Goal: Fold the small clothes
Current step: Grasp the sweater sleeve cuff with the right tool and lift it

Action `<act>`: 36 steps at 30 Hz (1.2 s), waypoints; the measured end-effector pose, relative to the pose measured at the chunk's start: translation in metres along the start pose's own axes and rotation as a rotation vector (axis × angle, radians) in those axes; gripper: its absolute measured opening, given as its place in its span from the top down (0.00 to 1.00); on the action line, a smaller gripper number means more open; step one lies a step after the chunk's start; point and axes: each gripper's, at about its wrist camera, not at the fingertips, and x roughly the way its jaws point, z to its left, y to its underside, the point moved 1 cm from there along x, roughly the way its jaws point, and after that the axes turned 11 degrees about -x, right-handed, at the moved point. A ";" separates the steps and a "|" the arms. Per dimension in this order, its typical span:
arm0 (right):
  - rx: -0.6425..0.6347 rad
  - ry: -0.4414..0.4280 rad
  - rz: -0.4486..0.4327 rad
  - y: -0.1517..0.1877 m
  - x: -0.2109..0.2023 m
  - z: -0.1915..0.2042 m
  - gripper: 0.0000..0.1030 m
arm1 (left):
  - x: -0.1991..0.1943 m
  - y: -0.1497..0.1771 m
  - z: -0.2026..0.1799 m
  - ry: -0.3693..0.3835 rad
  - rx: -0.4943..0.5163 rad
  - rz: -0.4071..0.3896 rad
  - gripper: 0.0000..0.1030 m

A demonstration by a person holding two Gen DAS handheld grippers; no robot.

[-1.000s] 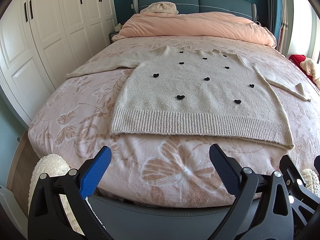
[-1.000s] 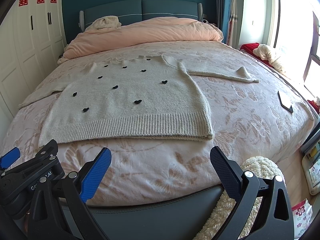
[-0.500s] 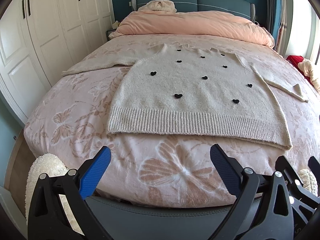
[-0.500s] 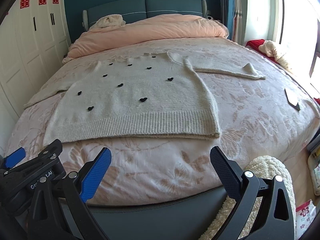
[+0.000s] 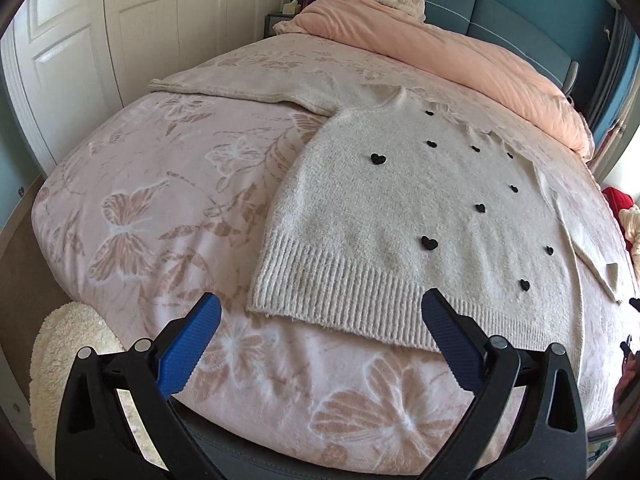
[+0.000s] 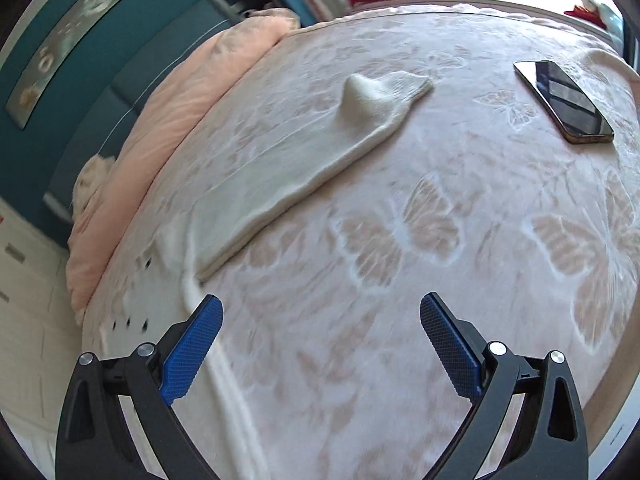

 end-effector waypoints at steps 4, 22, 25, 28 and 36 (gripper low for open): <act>0.105 0.035 -0.028 -0.057 0.050 -0.033 0.05 | 0.023 -0.003 -0.018 -0.019 0.039 0.027 0.05; -0.245 -0.493 -0.231 -0.125 0.044 0.185 0.88 | 0.062 -0.045 -0.045 0.068 0.014 0.031 0.05; -0.461 -0.690 -0.126 -0.063 0.033 0.297 0.68 | 0.063 -0.057 -0.048 0.113 -0.026 0.029 0.05; -0.626 -0.721 0.024 0.017 0.056 0.371 0.53 | 0.068 -0.073 -0.055 0.182 -0.076 0.055 0.05; -0.441 -0.585 0.161 0.078 0.086 0.297 0.48 | 0.132 -0.138 -0.107 0.362 -0.157 0.176 0.05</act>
